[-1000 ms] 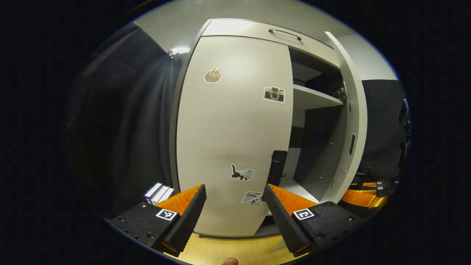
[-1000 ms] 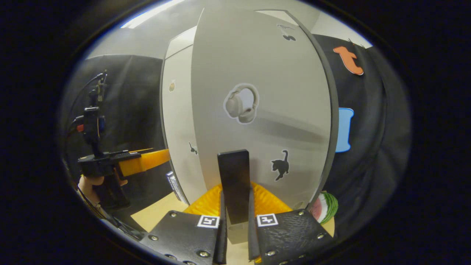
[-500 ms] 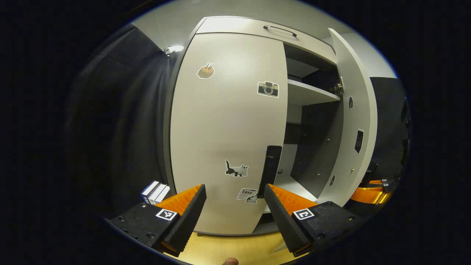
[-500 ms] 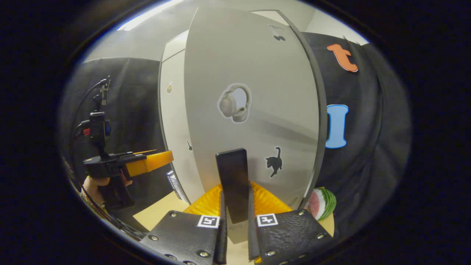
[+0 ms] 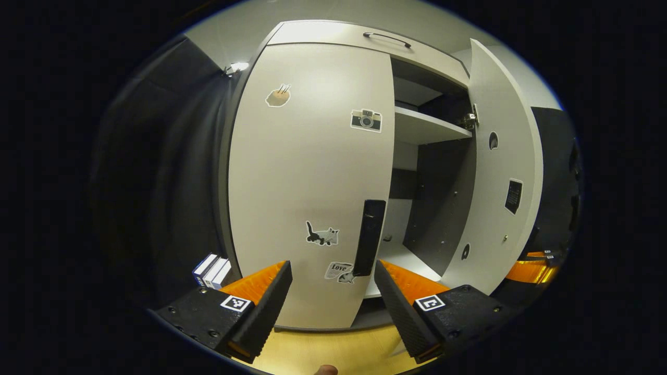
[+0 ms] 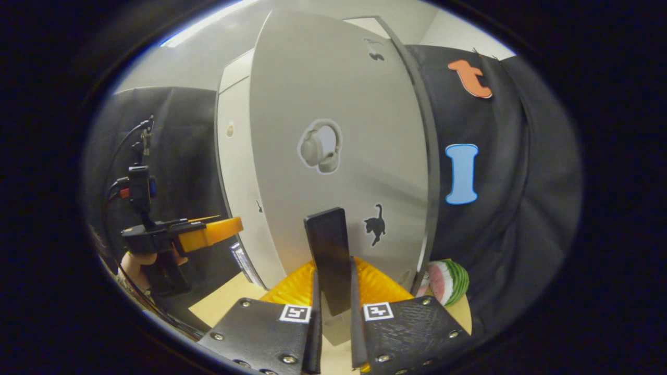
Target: Open the right door of the double-door shoe cabinet with the right hand, and open the left door with the left hand.
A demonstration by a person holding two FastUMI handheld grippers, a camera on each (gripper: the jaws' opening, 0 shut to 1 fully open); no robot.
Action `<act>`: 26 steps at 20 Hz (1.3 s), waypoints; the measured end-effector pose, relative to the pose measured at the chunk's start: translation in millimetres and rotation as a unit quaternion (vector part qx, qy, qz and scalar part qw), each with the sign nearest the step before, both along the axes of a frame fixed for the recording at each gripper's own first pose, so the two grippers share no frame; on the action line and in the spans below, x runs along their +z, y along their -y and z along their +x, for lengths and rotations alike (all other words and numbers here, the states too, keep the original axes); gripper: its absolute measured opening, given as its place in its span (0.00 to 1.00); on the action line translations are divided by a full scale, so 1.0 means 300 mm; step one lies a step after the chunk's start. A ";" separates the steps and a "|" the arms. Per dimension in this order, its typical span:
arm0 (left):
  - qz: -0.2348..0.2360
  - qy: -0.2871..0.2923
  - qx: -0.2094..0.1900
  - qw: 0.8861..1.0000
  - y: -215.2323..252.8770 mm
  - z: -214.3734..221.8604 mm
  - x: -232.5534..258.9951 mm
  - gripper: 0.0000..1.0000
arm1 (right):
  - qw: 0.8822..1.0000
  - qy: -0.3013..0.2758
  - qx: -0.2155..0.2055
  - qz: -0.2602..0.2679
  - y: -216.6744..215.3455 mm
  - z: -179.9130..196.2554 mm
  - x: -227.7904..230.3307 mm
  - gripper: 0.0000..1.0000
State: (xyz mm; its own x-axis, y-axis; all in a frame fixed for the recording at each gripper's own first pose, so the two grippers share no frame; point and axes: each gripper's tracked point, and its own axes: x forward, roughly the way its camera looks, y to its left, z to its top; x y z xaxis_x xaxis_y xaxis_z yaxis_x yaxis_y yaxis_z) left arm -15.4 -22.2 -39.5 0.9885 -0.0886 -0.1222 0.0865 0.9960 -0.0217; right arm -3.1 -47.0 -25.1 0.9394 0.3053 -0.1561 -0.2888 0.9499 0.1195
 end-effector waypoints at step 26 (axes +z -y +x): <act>0.004 -0.012 -0.053 0.999 0.226 -0.023 -0.027 0.99 | 0.981 0.014 -0.195 -0.001 0.392 -0.097 -0.007 0.06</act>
